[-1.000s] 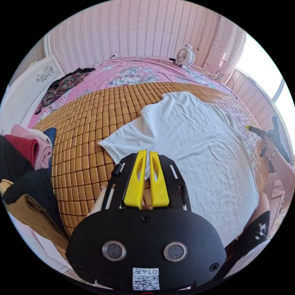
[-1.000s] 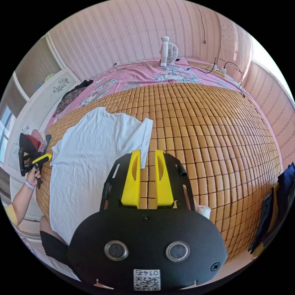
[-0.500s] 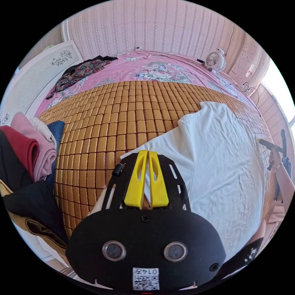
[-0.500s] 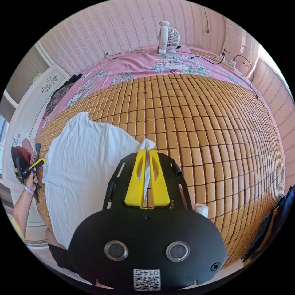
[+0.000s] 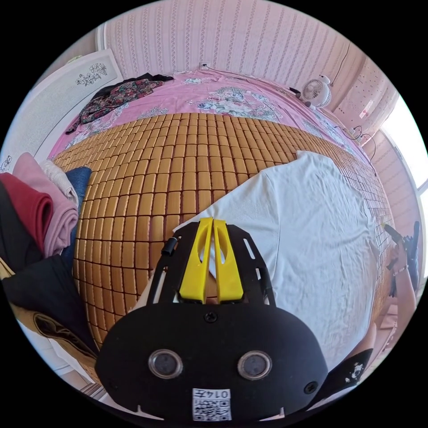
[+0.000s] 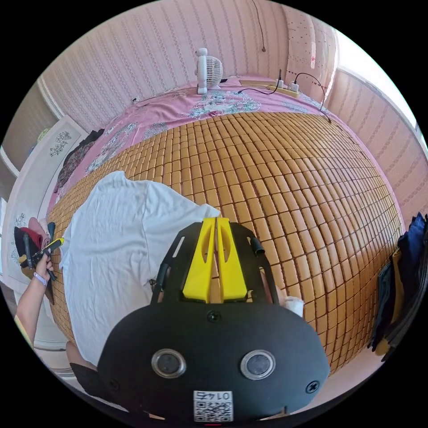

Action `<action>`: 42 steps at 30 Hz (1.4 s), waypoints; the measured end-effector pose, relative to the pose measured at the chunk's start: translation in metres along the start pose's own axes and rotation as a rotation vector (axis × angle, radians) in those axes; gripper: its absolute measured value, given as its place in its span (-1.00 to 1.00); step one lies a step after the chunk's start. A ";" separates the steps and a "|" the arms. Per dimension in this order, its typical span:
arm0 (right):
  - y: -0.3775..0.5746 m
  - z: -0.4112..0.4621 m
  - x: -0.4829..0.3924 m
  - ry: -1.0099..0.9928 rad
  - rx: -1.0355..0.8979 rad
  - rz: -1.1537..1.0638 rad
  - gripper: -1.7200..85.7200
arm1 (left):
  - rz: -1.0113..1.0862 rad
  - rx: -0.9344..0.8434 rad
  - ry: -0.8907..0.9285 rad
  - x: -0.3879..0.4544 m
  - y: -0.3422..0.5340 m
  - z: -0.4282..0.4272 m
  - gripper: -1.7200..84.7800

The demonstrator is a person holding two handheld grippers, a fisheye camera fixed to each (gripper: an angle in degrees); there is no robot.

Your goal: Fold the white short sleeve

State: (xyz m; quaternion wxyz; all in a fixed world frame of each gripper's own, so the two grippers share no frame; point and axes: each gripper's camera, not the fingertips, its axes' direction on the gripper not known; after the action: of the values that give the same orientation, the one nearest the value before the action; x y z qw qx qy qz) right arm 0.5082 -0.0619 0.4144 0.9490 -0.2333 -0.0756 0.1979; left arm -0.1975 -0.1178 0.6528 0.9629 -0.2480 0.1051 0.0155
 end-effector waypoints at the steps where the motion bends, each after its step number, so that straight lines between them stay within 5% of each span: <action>1: -0.001 0.003 -0.008 -0.001 0.011 -0.039 -0.94 | 0.002 0.000 -0.004 0.000 0.000 0.000 -0.98; 8: -0.019 0.040 -0.028 0.077 -0.055 -0.016 -0.90 | 0.023 0.040 -0.135 0.007 0.006 -0.004 -0.98; 18: -0.001 0.039 -0.032 0.083 -0.084 -0.015 -0.91 | -0.111 0.044 -0.040 -0.031 0.014 -0.004 -0.98; 24: 0.043 -0.005 -0.041 0.062 0.057 -0.080 -0.87 | -0.107 0.112 0.103 -0.050 0.035 -0.037 -0.98; 27: 0.088 -0.034 -0.059 0.087 0.150 -0.214 -0.88 | -0.084 0.163 0.173 -0.054 0.065 -0.060 -0.98; 36: 0.161 -0.038 -0.127 -0.139 0.006 -0.416 -0.91 | -0.062 0.151 0.283 -0.058 0.154 -0.075 -0.97; 42: 0.171 -0.044 -0.253 -0.139 0.228 -0.790 -0.92 | -0.157 0.169 0.323 -0.070 0.158 -0.059 -0.87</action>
State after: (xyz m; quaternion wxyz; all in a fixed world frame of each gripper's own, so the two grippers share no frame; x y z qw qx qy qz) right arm 0.2297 -0.0451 0.2820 0.9644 -0.0659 -0.2007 -0.1592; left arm -0.2900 -0.0064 0.5424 0.9493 -0.1728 0.2394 -0.1083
